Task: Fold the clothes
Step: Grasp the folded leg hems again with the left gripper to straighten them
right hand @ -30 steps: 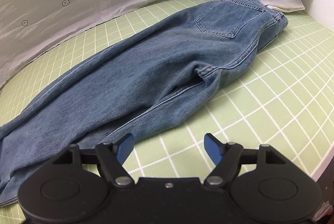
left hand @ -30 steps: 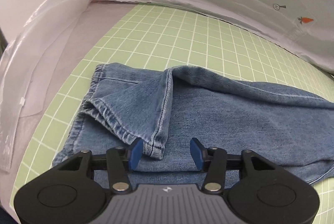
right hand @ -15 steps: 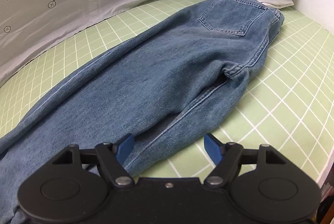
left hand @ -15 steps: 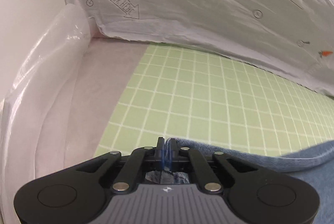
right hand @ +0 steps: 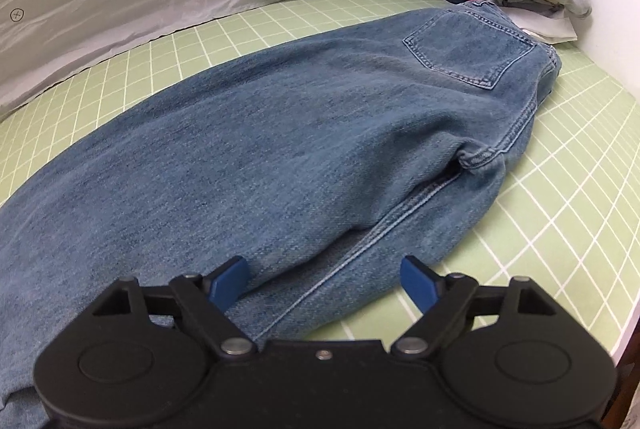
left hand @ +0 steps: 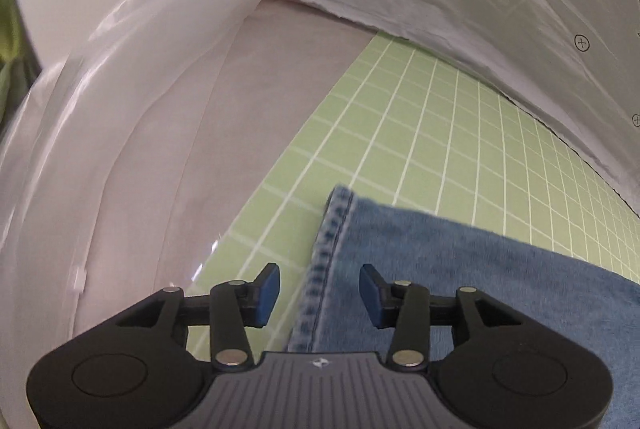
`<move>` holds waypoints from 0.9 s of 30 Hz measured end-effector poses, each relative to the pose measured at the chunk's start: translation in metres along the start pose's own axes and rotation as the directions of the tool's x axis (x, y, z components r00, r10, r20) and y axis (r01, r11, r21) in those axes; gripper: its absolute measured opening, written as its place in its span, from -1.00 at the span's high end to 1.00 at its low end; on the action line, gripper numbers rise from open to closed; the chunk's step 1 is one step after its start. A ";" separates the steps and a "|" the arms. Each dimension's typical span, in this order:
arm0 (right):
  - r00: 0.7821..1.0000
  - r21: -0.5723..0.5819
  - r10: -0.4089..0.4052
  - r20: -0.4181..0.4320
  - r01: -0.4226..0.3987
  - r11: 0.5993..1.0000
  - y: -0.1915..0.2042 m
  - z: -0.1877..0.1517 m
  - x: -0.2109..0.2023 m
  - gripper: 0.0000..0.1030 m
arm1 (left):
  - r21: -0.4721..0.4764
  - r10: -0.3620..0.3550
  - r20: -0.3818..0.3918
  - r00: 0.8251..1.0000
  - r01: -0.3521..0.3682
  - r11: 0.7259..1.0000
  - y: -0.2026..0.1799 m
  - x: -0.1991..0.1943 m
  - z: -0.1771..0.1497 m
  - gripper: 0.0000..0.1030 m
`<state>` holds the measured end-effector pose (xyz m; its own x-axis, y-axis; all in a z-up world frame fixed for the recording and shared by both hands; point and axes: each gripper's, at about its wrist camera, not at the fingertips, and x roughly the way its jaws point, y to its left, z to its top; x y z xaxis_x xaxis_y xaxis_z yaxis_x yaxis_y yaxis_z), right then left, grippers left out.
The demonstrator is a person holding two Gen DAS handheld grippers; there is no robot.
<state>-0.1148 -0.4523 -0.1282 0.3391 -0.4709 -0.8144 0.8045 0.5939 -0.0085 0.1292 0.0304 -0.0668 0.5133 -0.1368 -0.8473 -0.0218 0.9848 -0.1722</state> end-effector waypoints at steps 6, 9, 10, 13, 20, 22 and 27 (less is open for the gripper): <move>1.000 -0.065 -0.004 0.031 0.006 0.998 -0.001 -0.005 -0.004 -0.73 | -0.066 -0.044 -0.027 0.999 0.042 0.997 0.013 -0.027 -0.044 0.11; 0.997 -0.144 -0.033 0.067 0.042 0.989 -0.002 -0.006 -0.008 -0.90 | -0.088 -0.054 -0.041 0.998 0.050 0.995 0.013 -0.035 -0.059 0.14; 0.997 -0.155 -0.028 0.073 0.039 0.987 -0.005 -0.006 -0.010 -0.90 | -0.096 -0.059 -0.040 0.997 0.055 0.994 0.012 -0.038 -0.063 0.14; 0.997 -0.126 0.026 0.079 -0.016 0.992 -0.020 -0.002 -0.014 -0.90 | -0.116 -0.075 -0.029 0.997 0.071 0.991 0.006 -0.049 -0.072 0.14; 0.986 -0.037 0.159 0.052 -0.157 0.987 -0.041 0.013 -0.009 -0.88 | -0.226 -0.147 -0.051 0.988 0.132 0.965 -0.005 -0.055 -0.097 0.15; 0.980 -0.026 0.195 0.042 -0.194 0.981 -0.042 0.017 -0.007 -0.87 | -0.260 -0.167 -0.068 0.984 0.145 0.955 -0.009 -0.050 -0.103 0.15; 0.940 0.051 0.341 -0.015 -0.340 0.939 -0.042 0.027 0.005 -0.80 | -0.371 -0.219 -0.094 0.971 0.170 0.913 -0.007 -0.039 -0.117 0.15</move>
<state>-0.1341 -0.4970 -0.1163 0.5854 -0.2303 -0.7773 0.6652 0.6846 0.2981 0.0088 0.0159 -0.0919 0.4226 -0.3583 -0.8325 -0.2514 0.8362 -0.4875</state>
